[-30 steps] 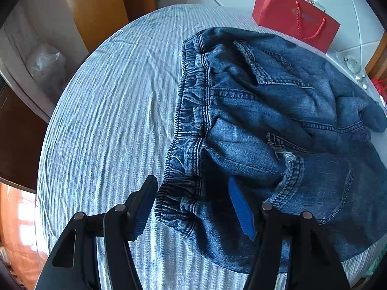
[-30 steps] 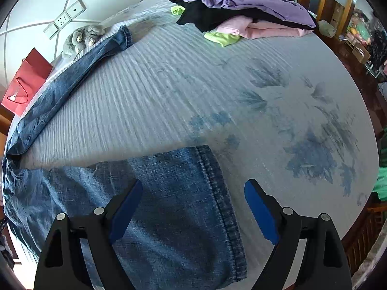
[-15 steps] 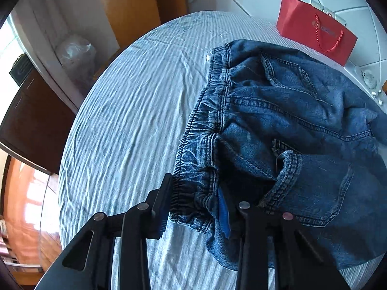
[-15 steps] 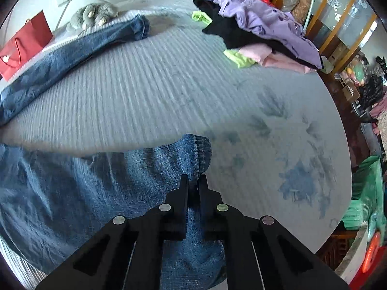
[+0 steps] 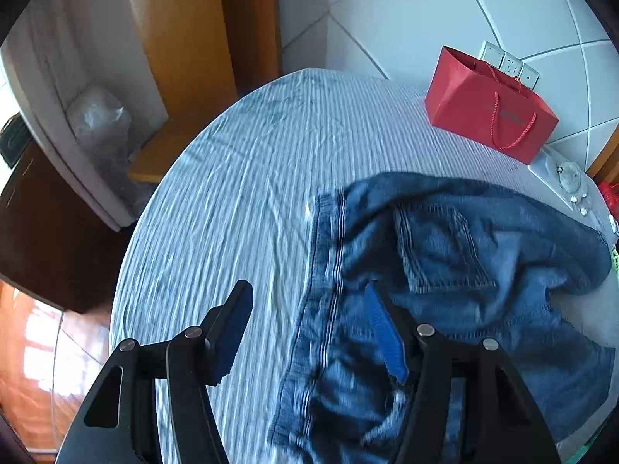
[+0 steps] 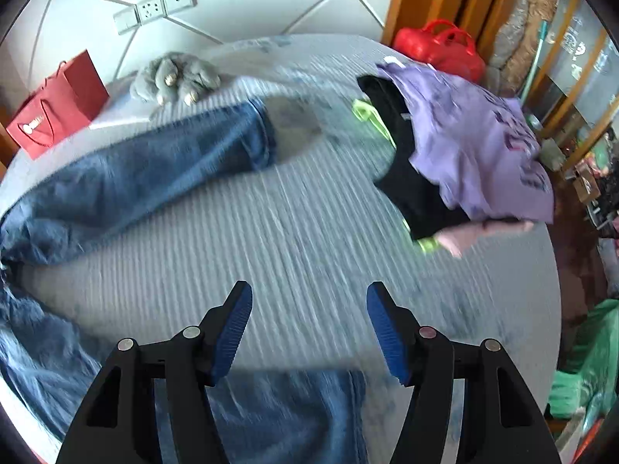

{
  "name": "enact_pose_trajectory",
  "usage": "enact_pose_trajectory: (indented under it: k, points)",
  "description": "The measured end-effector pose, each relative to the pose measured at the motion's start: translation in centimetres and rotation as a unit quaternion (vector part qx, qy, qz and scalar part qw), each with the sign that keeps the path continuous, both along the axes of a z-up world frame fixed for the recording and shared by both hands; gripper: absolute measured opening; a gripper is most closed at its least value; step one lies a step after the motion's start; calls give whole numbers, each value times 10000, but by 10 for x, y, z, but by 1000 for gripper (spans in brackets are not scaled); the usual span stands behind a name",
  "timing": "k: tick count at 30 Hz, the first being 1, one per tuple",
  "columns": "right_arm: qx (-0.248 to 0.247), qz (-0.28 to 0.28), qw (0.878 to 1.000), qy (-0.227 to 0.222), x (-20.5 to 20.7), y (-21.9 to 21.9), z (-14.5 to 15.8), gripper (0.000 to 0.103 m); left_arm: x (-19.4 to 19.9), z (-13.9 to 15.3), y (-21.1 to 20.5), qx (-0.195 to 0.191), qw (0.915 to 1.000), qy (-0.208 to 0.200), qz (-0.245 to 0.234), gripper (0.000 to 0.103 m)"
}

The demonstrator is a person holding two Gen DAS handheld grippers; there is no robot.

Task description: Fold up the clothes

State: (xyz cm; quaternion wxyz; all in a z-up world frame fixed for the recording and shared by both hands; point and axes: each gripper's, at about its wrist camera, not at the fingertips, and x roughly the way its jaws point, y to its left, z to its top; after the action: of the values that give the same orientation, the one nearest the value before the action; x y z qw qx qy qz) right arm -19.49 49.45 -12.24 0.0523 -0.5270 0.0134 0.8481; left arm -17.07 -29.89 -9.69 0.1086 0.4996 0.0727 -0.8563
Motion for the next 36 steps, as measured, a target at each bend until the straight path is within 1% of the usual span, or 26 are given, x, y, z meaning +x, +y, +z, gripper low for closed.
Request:
enact_pose_trajectory:
  k: [2, 4, 5, 6, 8, 10, 13, 15, 17, 19, 21, 23, 24, 25, 27, 29, 31, 33, 34, 35, 36]
  points:
    - [-158, 215, 9996, 137, -37, -11, 5, 61, -33, -11, 2, 94, 9999, -13, -83, 61]
    - [-163, 398, 9989, 179, -74, -23, 4, 64, -62, -24, 8, 174, 9997, -97, -164, 61]
    - [-138, 462, 9987, 162, -91, -27, 2, 65, -76, -31, 11, 141, 9995, -151, -237, 61]
    - [-112, 525, 9985, 145, -108, -31, -1, 69, -88, -38, 14, 97, 9992, -214, -312, 61]
    - [-74, 608, 9981, 95, -138, -34, -7, 70, -106, -53, 21, -5, 9983, -364, -456, 61]
    - [-43, 663, 9978, 36, -166, -34, -15, 70, -119, -69, 26, -20, 9972, -510, -541, 61]
    - [13, 711, 9974, -96, -200, -34, -29, 72, -130, -89, 30, -162, 9958, -687, -582, 61]
    - [61, 711, 9972, -225, -216, -33, -40, 72, -134, -97, 31, -267, 9954, -691, -602, 63]
    - [109, 711, 9968, -354, -232, -32, -51, 72, -136, -101, 32, -315, 9952, -667, -636, 68]
    - [150, 714, 9961, -497, -247, -31, -63, 72, -139, -105, 33, -378, 9950, -667, -647, 70]
    - [145, 737, 9949, -666, -251, -32, -75, 70, -140, -107, 30, -323, 9957, -643, -579, 71]
    - [66, 837, 9948, -584, -246, -34, -76, 56, -141, -106, 26, -236, 9964, -649, -497, 73]
    - [-29, 901, 9941, -598, -245, -35, -75, 41, -139, -105, 26, -247, 9964, -642, -495, 73]
    - [-7, 935, 9938, -600, -244, -38, -75, 40, -138, -103, 25, -258, 9964, -635, -492, 73]
    - [202, 1023, 9928, -582, -242, -44, -75, 40, -133, -102, 22, -228, 9964, -644, -503, 73]
    - [224, 1036, 9928, -561, -241, -45, -76, 40, -130, -105, 20, -203, 9959, -702, -526, 73]
    - [196, 1009, 9932, -544, -239, -45, -77, 40, -131, -106, 23, -246, 9962, -654, -528, 73]
    - [275, 1023, 9930, -527, -241, -47, -79, 40, -135, -107, 23, -172, 9970, -608, -444, 71]
    - [358, 1070, 9922, -523, -241, -50, -79, 39, -136, -108, 22, -91, 9974, -583, -402, 67]
    - [446, 1125, 9913, -520, -240, -53, -78, 38, -137, -107, 23, 22, 9977, -561, -387, 54]
    - [552, 1204, 9898, -520, -240, -57, -78, 35, -136, -106, 27, 23, 9976, -549, -422, 47]
